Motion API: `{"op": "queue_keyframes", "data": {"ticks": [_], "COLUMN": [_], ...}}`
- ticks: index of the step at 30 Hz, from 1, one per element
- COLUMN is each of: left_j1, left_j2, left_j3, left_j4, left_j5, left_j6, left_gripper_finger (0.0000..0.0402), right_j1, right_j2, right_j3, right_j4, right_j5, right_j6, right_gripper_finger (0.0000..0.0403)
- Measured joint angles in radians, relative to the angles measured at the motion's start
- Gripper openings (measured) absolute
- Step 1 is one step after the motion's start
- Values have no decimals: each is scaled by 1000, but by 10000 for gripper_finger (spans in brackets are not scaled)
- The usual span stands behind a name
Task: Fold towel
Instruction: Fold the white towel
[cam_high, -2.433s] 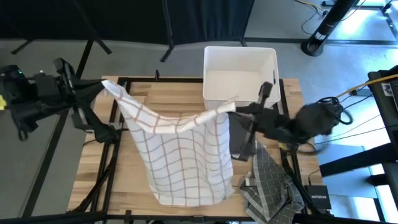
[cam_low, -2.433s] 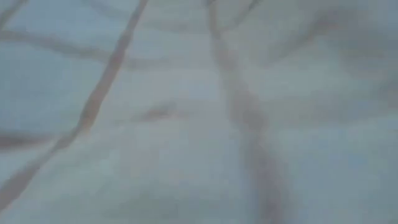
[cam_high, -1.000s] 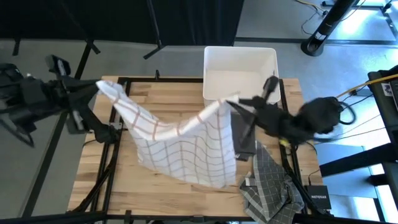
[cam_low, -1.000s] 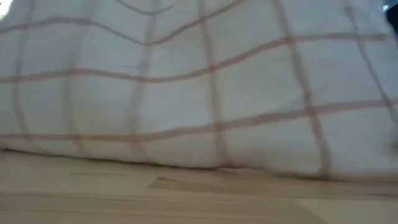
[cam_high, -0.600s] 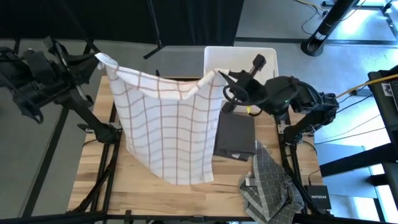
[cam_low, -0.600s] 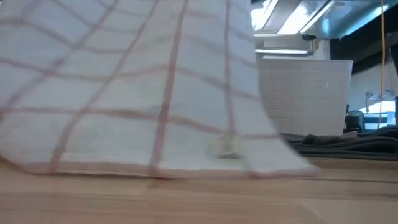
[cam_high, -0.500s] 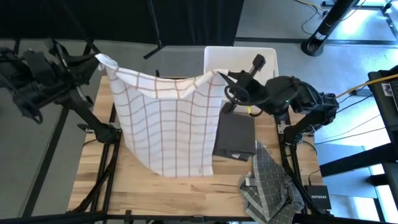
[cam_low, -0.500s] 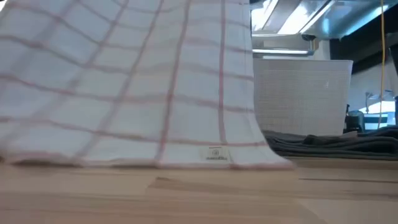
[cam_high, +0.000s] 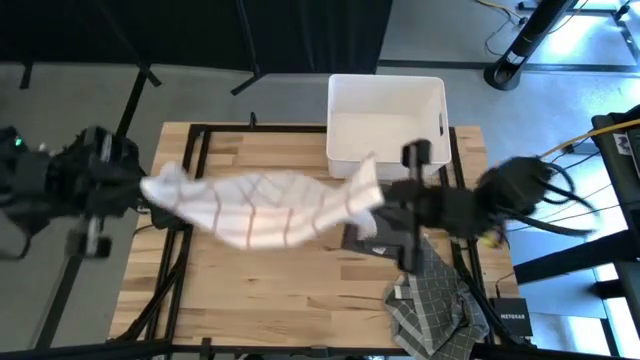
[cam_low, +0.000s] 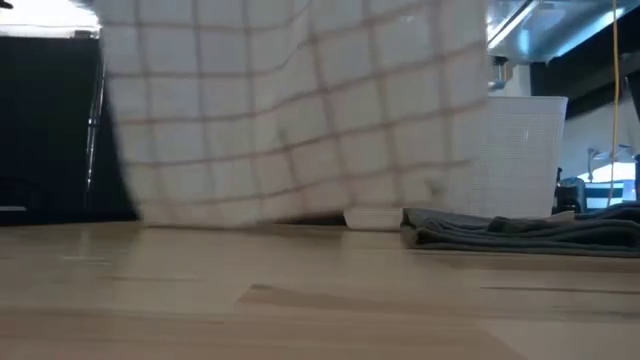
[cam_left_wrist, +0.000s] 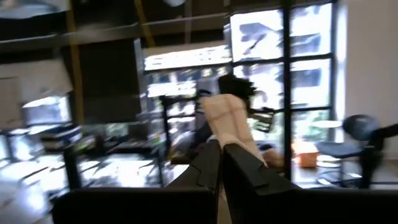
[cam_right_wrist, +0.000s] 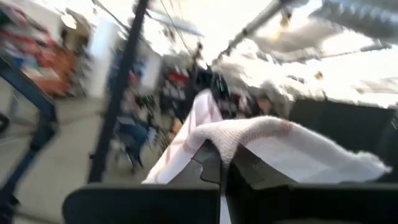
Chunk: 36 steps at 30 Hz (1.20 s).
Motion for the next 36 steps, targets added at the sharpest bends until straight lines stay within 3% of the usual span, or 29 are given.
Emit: {"op": "queue_keyframes", "data": {"ticks": [8, 16, 18, 23, 26, 32, 36], "left_j1": [-114, -174, -173, -102, -42, 88, 163], "left_j2": [91, 155, 161, 171, 170, 124, 59], "left_j3": [43, 135, 135, 117, 108, 108, 108], "left_j4": [191, 279, 273, 232, 131, -62, -273], "left_j5": [140, 147, 115, -77, -143, -176, -281], "left_j6": [188, 393, 413, 450, 413, 355, 199], "left_gripper_finger": [5, 5, 5, 5, 5, 5, 5], "right_j1": [116, 115, 96, 17, -44, -180, -252], "right_j2": [0, -1, -1, 10, 18, 19, 22], "right_j3": [0, 0, 0, 0, 0, 0, 0], "right_j4": [145, 89, 28, -195, -335, -594, -699], "right_j5": [31, 146, 220, 365, 380, 393, 394], "right_j6": [-117, -123, -129, -71, 12, 216, 303], "right_gripper_finger": [5, 5, 5, 5, 5, 5, 5]}}
